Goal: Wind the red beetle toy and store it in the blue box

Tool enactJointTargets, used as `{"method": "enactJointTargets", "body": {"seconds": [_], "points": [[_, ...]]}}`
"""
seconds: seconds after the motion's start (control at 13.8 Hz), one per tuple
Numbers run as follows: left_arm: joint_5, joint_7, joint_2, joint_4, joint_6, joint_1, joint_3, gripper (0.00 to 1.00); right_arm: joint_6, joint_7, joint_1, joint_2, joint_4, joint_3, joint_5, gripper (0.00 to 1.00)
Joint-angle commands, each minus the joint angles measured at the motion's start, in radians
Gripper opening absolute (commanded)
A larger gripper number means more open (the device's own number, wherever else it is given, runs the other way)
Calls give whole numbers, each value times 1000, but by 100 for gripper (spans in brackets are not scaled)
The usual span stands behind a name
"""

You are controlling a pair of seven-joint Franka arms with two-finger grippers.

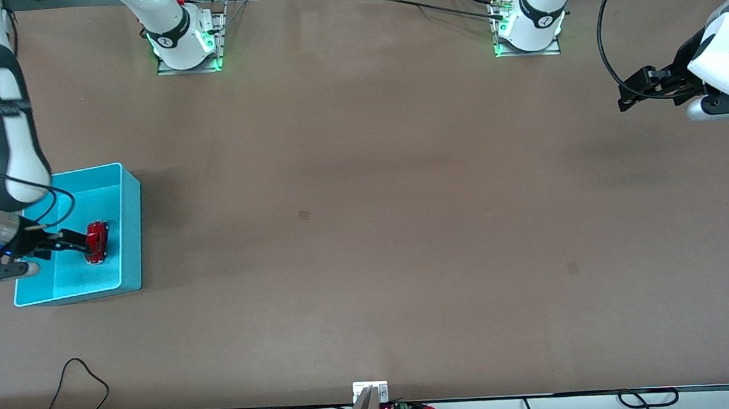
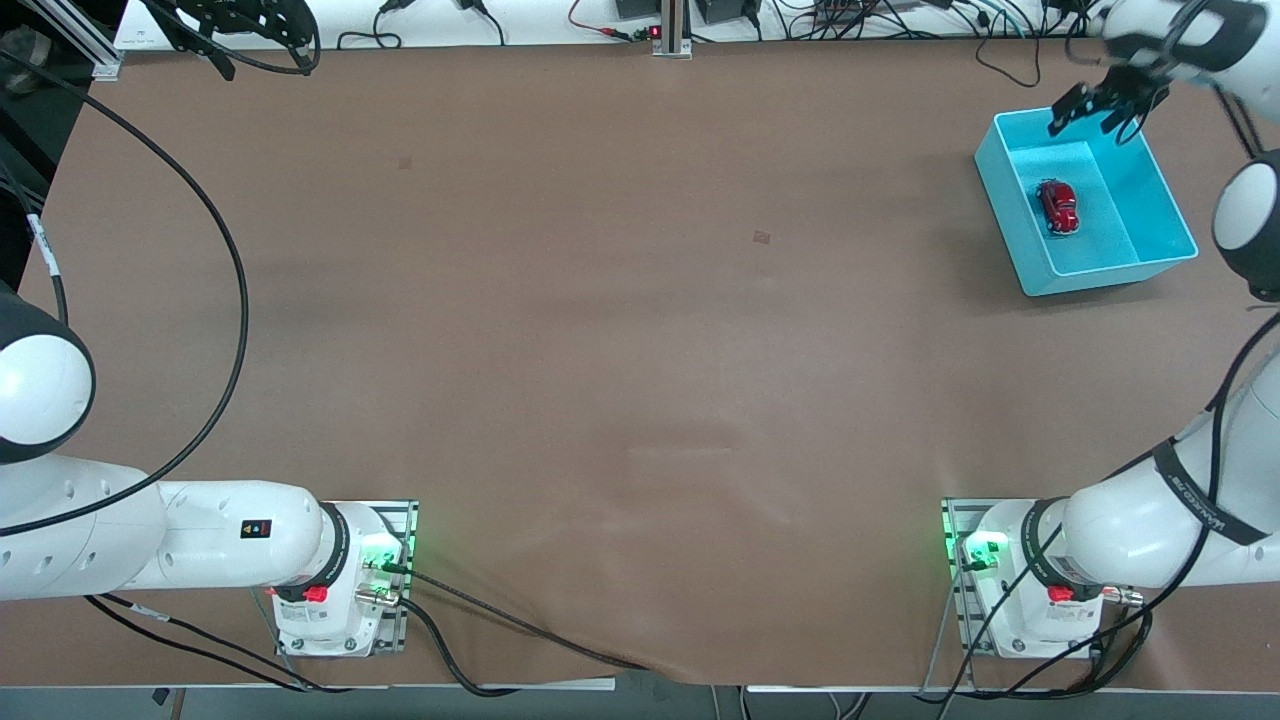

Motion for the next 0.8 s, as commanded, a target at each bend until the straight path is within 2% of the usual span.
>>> {"method": "enactJointTargets", "body": {"seconds": [0.0,0.15,0.29,0.44,0.65,0.73], "points": [[20,-6,2,20,-21,5,-6,100,-255,94,3,-40,147,7,-12,100],[20,-6,2,20,-21,5,-6,100,-430,177,3,-43,272,7,-17,100],[20,-6,2,20,-21,5,-4,100,-532,281,17,-59,347,20,-46,100],[20,-6,2,20,-21,5,-4,100,-581,381,2,-108,360,116,-115,100],[20,-6,2,20,-21,5,-4,100,-615,479,-113,-200,358,307,-205,100],[20,-6,2,20,-21,5,-6,100,-608,476,-127,-214,358,317,-225,100]]}}
